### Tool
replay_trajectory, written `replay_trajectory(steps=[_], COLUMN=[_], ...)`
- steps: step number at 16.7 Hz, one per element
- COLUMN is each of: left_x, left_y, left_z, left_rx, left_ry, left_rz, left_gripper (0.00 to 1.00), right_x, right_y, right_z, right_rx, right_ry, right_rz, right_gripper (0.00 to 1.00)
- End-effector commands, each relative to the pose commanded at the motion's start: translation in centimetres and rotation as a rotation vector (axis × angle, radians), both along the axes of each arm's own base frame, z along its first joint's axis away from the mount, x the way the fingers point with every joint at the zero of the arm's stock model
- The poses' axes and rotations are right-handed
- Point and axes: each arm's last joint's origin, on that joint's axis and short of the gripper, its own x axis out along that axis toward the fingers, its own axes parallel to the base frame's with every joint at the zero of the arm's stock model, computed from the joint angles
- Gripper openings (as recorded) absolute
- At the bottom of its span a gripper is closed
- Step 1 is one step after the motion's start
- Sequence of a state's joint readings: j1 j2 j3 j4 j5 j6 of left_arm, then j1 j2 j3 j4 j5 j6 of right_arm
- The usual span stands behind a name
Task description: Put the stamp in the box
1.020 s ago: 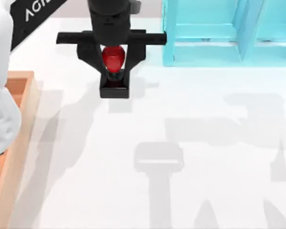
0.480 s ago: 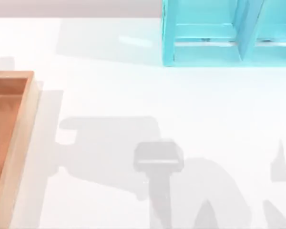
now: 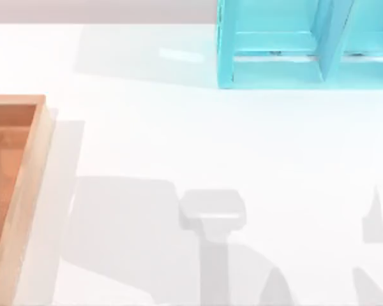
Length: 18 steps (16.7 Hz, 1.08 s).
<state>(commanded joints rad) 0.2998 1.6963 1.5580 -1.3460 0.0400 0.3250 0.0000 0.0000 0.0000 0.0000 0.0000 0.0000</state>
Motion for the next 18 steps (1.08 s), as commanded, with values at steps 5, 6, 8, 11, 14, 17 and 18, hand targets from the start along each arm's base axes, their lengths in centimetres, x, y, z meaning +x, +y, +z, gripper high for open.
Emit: replay_trajectory(steps=[5, 6, 8, 11, 14, 17, 18], left_x=[0.3, 0.4, 0.4, 0.4, 0.4, 0.4, 0.4], left_y=[0.0, 0.1, 0.1, 0.1, 0.1, 0.1, 0.1], left_z=[-2.6, -3.5, -5.3, -6.4, -6.4, -6.4, -6.4], left_rx=[-0.003, -0.003, -0.002, -0.002, -0.002, -0.002, -0.002], left_ry=[-0.004, -0.008, -0.01, -0.005, -0.005, -0.005, -0.005], left_rz=[0.002, 0.003, 0.004, 0.004, 0.004, 0.004, 0.004], left_gripper=[0.0, 0.0, 0.0, 0.0, 0.0, 0.23, 0.3], right_x=[0.0, 0.0, 0.0, 0.0, 0.0, 0.0, 0.0], right_y=[0.0, 0.0, 0.0, 0.0, 0.0, 0.0, 0.0], right_z=[0.0, 0.0, 0.0, 0.0, 0.0, 0.0, 0.0], right_rx=[0.0, 0.0, 0.0, 0.0, 0.0, 0.0, 0.0], right_ry=[0.0, 0.0, 0.0, 0.0, 0.0, 0.0, 0.0], right_rz=[0.0, 0.0, 0.0, 0.0, 0.0, 0.0, 0.0], right_gripper=[1.0, 1.0, 1.0, 1.0, 1.0, 1.0, 1.0])
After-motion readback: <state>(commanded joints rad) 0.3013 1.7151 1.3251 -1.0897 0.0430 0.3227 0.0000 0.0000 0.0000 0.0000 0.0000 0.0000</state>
